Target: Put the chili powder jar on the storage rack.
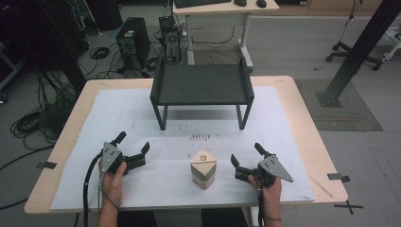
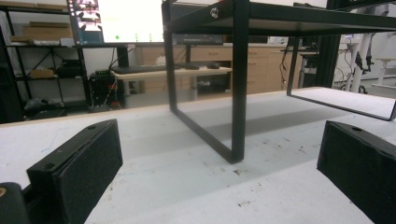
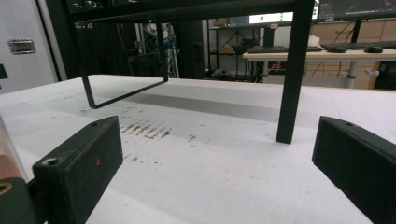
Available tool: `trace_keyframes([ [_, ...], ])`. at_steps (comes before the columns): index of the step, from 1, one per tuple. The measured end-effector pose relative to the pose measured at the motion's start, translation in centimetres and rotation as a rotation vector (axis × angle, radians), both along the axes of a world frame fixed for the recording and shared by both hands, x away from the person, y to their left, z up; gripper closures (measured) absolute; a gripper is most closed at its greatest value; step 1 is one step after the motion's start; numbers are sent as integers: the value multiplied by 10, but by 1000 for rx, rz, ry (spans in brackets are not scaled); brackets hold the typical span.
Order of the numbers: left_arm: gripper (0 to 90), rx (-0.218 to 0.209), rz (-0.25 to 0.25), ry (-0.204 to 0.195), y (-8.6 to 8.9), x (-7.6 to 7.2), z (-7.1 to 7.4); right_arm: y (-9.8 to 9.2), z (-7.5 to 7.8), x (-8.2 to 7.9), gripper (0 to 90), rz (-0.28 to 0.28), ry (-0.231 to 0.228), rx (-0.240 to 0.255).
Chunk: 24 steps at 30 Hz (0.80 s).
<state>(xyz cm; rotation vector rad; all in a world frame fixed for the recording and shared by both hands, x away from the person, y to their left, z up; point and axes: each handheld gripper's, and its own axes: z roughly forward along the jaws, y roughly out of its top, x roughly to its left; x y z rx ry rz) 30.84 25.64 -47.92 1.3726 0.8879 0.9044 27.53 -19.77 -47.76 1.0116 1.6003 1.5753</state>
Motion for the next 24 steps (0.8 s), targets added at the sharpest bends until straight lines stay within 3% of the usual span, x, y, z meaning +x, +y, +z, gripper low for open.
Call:
trace_keyframes([
  [24, 3, -1, 0, -1, 0, 0, 0, 3, 0, -19, 13, 89, 0, 21],
])
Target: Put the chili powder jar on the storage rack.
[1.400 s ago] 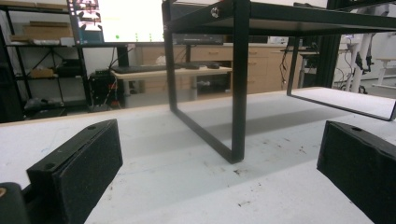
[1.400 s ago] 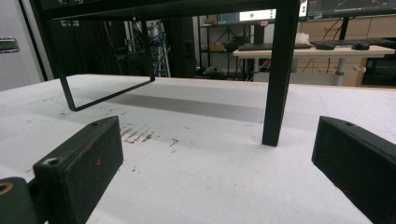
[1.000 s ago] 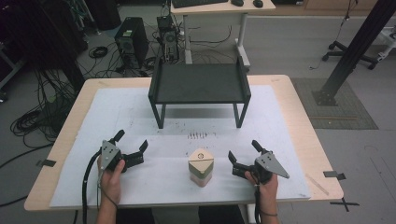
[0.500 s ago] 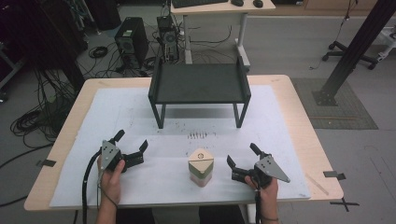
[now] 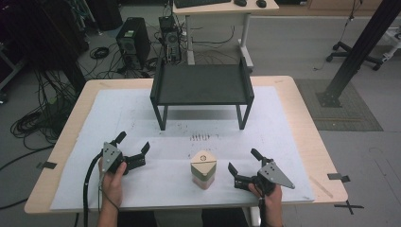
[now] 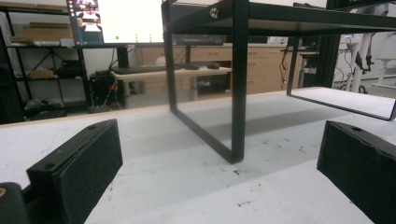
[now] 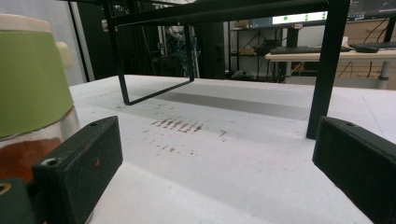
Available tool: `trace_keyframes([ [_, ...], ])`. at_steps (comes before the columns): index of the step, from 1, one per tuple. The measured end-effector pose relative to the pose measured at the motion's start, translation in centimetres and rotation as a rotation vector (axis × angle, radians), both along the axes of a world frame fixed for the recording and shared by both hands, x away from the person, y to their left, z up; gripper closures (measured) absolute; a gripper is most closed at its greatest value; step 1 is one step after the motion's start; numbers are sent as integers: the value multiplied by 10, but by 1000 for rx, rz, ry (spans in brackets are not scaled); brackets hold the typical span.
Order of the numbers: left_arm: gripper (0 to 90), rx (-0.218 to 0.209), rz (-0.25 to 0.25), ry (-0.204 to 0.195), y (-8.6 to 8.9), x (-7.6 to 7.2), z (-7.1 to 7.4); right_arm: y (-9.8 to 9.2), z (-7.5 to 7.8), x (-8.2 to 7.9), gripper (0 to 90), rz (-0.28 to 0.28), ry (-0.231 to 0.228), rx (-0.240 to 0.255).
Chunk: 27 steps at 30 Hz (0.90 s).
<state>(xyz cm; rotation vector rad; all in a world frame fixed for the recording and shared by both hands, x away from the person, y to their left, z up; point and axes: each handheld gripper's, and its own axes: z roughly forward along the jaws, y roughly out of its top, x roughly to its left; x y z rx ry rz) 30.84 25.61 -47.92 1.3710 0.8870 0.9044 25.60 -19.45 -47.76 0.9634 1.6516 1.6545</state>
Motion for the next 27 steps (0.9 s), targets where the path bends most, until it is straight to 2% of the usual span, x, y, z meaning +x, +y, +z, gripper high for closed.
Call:
trace_keyframes([
  [27, 3, 1, 0, 1, 0, 0, 0, 8, -1, -24, 12, 65, -13, 11],
])
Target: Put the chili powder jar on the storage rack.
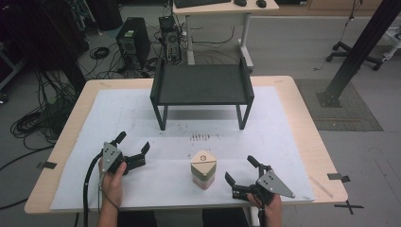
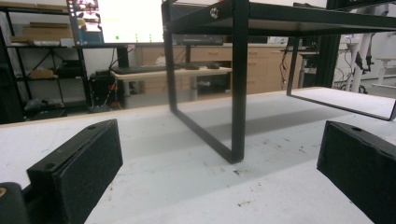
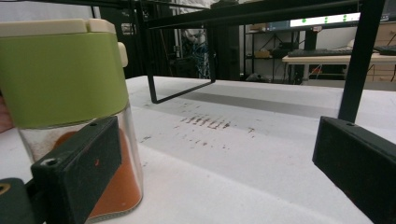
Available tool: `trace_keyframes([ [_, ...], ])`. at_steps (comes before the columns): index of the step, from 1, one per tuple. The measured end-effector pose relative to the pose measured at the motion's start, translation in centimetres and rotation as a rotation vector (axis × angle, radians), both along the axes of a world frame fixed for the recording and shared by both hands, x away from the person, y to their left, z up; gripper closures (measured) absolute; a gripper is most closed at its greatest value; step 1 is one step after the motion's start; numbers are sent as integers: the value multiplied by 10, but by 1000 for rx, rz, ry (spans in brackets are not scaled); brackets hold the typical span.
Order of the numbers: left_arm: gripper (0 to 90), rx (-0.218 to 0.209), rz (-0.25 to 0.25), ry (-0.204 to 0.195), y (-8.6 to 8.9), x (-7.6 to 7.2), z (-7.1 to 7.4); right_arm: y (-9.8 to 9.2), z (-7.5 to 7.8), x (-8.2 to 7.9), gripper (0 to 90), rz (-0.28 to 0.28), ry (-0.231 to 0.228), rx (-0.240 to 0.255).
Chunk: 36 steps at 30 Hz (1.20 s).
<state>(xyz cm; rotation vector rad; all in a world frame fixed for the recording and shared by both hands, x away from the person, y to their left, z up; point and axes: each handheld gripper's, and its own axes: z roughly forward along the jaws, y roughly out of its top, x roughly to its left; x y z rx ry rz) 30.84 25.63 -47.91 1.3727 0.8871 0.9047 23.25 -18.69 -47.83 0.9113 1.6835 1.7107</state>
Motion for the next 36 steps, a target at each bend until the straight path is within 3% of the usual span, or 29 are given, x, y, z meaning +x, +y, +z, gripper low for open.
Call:
trace_keyframes([
  [36, 2, 0, 1, -2, 0, 0, 0, 26, -2, -19, 12, 98, 9, 1],
])
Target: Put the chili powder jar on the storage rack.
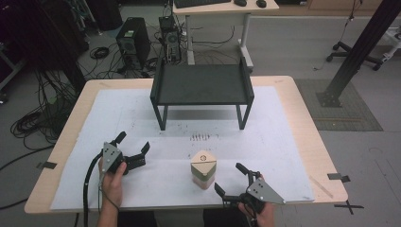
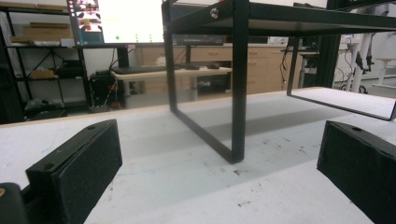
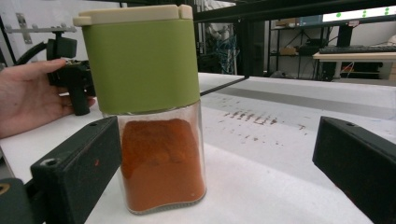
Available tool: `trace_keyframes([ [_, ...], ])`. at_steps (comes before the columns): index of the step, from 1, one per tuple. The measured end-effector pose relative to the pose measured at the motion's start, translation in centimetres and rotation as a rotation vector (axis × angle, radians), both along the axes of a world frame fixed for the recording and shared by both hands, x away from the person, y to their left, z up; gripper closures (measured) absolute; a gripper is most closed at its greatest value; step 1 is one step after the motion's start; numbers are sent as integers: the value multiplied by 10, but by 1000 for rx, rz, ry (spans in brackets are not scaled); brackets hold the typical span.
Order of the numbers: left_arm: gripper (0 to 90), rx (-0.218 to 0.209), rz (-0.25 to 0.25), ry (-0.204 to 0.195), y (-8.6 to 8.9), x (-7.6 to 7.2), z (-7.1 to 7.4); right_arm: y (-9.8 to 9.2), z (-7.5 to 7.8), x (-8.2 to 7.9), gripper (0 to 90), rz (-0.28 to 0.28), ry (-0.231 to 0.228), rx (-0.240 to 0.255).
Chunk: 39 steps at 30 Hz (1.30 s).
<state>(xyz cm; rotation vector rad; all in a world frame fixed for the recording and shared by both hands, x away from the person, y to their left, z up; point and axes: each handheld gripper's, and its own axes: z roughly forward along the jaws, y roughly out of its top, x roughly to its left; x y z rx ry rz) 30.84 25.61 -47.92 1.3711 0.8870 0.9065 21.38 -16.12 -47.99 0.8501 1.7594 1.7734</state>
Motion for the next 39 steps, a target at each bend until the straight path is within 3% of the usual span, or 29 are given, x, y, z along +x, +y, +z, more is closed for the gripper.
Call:
trace_keyframes([
  [19, 2, 0, 0, -1, 0, 0, 0, 17, 0, -1, 12, 51, 1, 0],
  [39, 2, 0, -1, -2, 0, 0, 0, 30, 1, 2, 10, 69, 3, -11],
])
